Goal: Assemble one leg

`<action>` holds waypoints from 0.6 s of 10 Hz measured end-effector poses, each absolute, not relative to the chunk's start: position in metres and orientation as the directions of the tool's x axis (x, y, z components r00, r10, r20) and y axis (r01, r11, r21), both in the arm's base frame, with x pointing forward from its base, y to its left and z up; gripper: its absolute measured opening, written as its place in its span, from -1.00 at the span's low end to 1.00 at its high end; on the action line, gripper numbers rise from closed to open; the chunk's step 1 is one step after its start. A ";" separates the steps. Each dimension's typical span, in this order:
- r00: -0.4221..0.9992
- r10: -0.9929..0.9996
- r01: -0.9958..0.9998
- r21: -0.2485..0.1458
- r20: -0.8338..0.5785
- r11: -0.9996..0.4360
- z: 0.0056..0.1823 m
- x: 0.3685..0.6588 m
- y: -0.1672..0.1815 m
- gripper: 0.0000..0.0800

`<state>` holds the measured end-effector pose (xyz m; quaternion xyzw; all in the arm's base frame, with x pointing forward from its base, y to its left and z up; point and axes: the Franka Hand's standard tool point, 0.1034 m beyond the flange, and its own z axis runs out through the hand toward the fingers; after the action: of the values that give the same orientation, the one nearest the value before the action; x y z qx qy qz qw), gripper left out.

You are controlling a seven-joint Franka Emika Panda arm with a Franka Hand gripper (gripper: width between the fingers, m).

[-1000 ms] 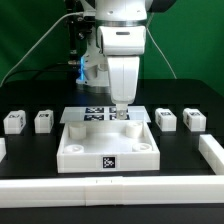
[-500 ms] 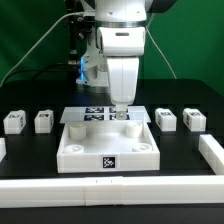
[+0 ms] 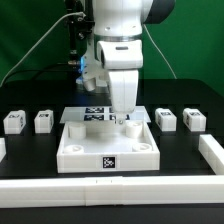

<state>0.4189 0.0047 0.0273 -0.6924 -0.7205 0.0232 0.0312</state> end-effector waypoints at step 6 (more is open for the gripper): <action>-0.025 1.000 0.994 -0.104 0.019 0.027 0.013 0.414 0.001 0.63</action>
Offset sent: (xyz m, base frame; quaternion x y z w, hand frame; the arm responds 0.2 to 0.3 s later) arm 0.0039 -0.0001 -0.0086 -0.0001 0.0101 -0.0026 0.9999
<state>0.4139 0.0011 0.0130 -0.6968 -0.7153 0.0309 0.0431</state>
